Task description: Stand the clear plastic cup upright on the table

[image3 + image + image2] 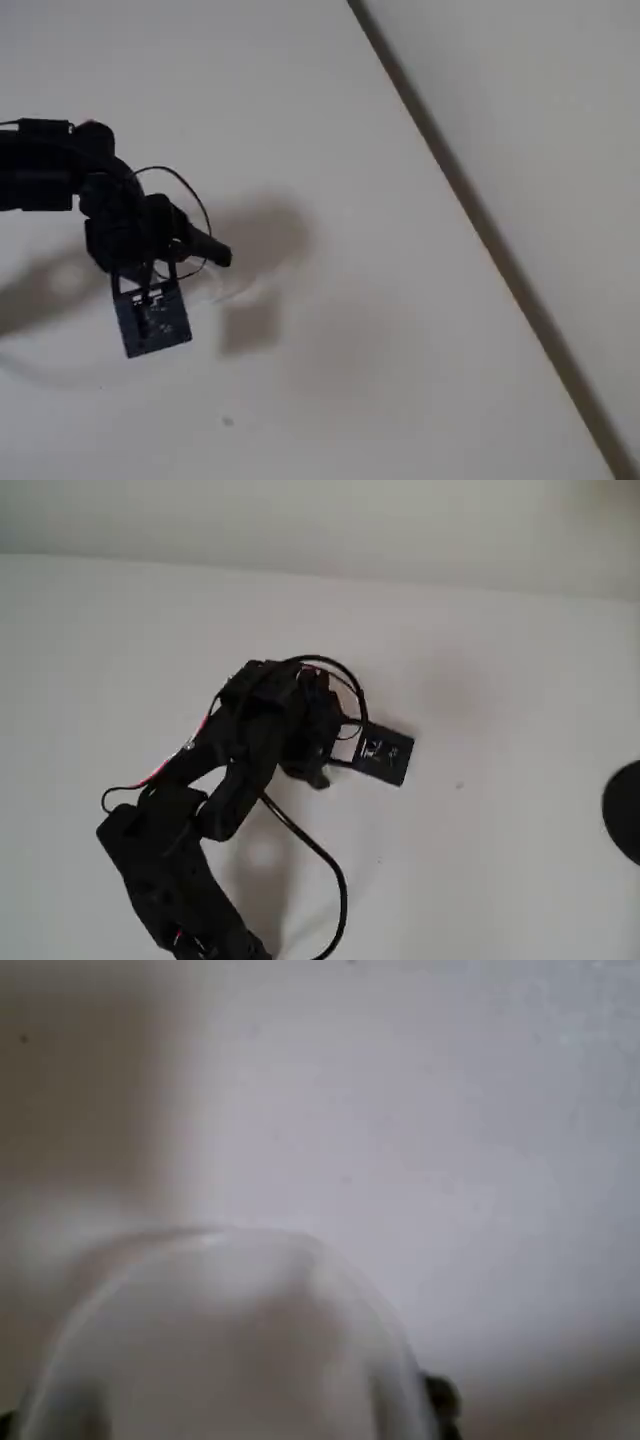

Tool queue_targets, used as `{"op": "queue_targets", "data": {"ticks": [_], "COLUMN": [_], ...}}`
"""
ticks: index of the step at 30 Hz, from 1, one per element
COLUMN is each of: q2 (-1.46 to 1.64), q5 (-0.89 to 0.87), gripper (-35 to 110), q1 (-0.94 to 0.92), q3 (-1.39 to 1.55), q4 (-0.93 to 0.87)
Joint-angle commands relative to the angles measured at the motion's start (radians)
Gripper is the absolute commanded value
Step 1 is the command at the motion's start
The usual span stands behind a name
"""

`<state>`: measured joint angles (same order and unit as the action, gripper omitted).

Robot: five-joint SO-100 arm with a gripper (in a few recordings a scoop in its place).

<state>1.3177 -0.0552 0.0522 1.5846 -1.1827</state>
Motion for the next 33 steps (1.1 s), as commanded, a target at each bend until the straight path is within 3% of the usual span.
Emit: {"op": "queue_targets", "data": {"ticks": [1, 15, 22, 26, 33], "q2": [0.015, 0.413, 0.503, 0.558, 0.893], "q5": [0.002, 0.316, 0.624, 0.85, 1.267], "gripper": [12, 12, 12, 12, 14], "q1": [0.009, -0.025, -0.044, -0.107, -0.155], "q3": [-0.049, -0.345, -0.33, -0.144, 0.746], "q4": [-0.021, -0.291, -0.235, 0.048, 1.017]}}
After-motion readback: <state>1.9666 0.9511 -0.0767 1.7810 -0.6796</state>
